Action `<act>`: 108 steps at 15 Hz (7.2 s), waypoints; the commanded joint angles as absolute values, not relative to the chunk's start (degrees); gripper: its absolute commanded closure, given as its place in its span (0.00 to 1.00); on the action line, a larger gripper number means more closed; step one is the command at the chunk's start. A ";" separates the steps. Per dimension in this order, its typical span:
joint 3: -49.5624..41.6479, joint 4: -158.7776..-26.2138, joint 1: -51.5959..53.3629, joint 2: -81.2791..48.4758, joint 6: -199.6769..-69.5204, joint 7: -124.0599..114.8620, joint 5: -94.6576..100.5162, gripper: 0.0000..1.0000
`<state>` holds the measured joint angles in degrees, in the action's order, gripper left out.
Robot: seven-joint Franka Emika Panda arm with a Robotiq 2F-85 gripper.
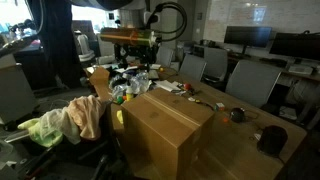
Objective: Put the peach shirt, the white towel, the pink shirt and the green towel on the top of the box respectively
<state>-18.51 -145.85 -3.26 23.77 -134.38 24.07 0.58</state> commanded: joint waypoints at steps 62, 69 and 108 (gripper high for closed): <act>3.47 -132.80 2.48 -8.09 -122.08 22.59 6.83 0.00; 6.49 -128.30 2.67 -8.31 -113.70 30.80 1.02 0.00; 8.09 -134.46 5.54 -5.76 -131.98 15.14 5.61 0.98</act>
